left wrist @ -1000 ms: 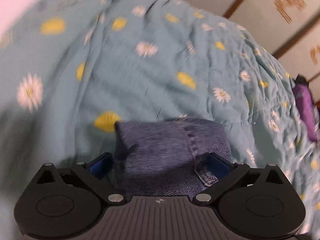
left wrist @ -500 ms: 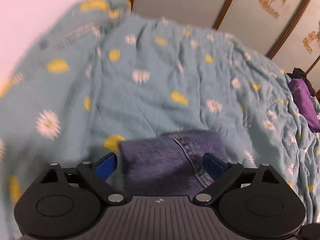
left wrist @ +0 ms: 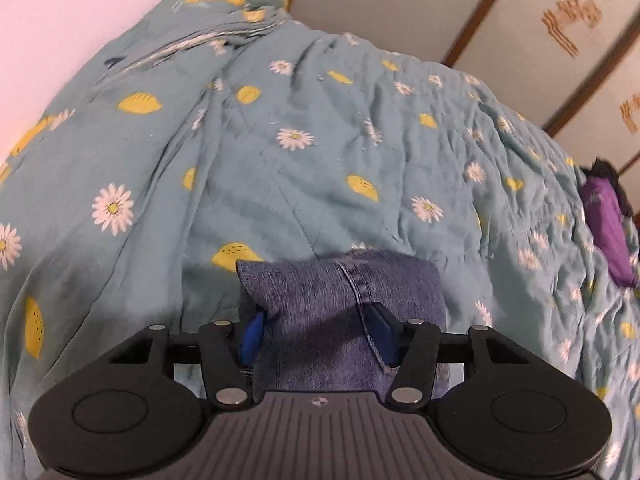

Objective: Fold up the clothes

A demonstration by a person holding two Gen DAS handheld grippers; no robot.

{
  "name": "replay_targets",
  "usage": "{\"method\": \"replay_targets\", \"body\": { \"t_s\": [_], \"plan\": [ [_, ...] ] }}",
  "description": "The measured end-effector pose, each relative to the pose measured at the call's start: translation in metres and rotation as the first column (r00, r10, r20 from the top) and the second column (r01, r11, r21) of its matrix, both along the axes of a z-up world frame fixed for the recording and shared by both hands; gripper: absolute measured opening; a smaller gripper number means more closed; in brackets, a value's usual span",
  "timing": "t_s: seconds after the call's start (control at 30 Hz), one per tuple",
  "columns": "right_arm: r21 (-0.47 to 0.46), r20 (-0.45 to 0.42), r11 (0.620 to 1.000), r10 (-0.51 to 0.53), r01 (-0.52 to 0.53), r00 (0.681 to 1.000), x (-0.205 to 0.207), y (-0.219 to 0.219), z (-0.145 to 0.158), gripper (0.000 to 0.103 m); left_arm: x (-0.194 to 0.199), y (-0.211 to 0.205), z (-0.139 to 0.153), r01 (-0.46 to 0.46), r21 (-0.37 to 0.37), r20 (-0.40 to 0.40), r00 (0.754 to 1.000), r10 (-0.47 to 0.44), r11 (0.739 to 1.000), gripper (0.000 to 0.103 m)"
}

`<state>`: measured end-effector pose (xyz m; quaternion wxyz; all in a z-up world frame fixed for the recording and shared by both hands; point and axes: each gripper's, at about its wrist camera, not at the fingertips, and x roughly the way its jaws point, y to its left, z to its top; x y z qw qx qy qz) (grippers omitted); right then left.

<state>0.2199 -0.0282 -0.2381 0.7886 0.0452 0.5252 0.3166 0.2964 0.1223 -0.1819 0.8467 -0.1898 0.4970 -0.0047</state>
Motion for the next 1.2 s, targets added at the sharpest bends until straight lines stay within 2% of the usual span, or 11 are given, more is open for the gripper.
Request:
{"method": "replay_targets", "body": {
  "t_s": [0.13, 0.3, 0.4, 0.47, 0.5, 0.6, 0.67, 0.77, 1.0, 1.1, 1.2],
  "plan": [
    [-0.018, 0.020, 1.000, 0.014, -0.013, 1.000, -0.004, 0.007, -0.001, 0.004, 0.000, 0.013, -0.001, -0.018, -0.056, 0.002, 1.000, 0.019, 0.998, 0.054],
    [0.059, 0.022, 0.998, 0.030, -0.031, 0.999, -0.009, -0.015, 0.034, 0.008, -0.010, 0.017, 0.025, -0.029, -0.007, 0.089, 0.996, 0.030, 1.000, 0.054],
    [0.132, 0.044, 0.991, -0.005, -0.001, 0.999, -0.009, -0.043, 0.062, 0.008, -0.015, 0.022, 0.032, -0.016, -0.068, 0.102, 0.995, 0.023, 0.998, 0.054],
    [0.130, 0.089, 0.991, -0.055, 0.044, 0.995, -0.007, -0.060, 0.076, 0.008, -0.020, 0.017, 0.040, -0.009, -0.052, 0.120, 0.993, 0.015, 0.999, 0.052],
    [0.112, 0.124, 0.990, -0.102, 0.088, 0.987, 0.000, -0.071, 0.080, 0.008, -0.022, 0.014, 0.043, -0.014, -0.028, 0.126, 0.992, 0.017, 1.000, 0.045],
    [0.078, 0.141, 0.982, -0.182, 0.173, 0.973, 0.019, -0.088, 0.070, 0.008, -0.022, 0.006, 0.045, -0.041, 0.064, 0.124, 0.992, 0.033, 0.997, 0.015],
    [0.058, 0.129, 0.972, -0.233, 0.227, 0.964, 0.033, -0.099, 0.057, 0.008, -0.015, 0.007, 0.032, -0.022, 0.013, 0.078, 0.997, 0.021, 1.000, 0.009],
    [0.123, 0.032, 0.954, -0.279, 0.273, 0.960, 0.044, -0.108, 0.047, 0.008, -0.010, 0.009, 0.022, -0.049, 0.041, 0.058, 0.997, 0.047, 0.998, 0.009],
    [0.155, 0.004, 0.955, -0.255, 0.252, 0.967, 0.052, -0.095, 0.039, 0.009, 0.025, -0.004, -0.019, -0.067, 0.242, -0.011, 0.997, 0.072, 0.968, 0.005],
    [0.144, 0.017, 0.959, -0.247, 0.242, 0.969, 0.045, -0.091, 0.041, 0.009, 0.027, -0.005, -0.019, -0.070, 0.258, -0.002, 0.997, 0.073, 0.964, 0.005],
    [0.131, 0.024, 0.962, -0.245, 0.240, 0.969, 0.044, -0.091, 0.047, 0.009, 0.014, 0.007, 0.000, -0.085, 0.186, 0.055, 0.996, 0.076, 0.979, 0.006]
  ]
}}
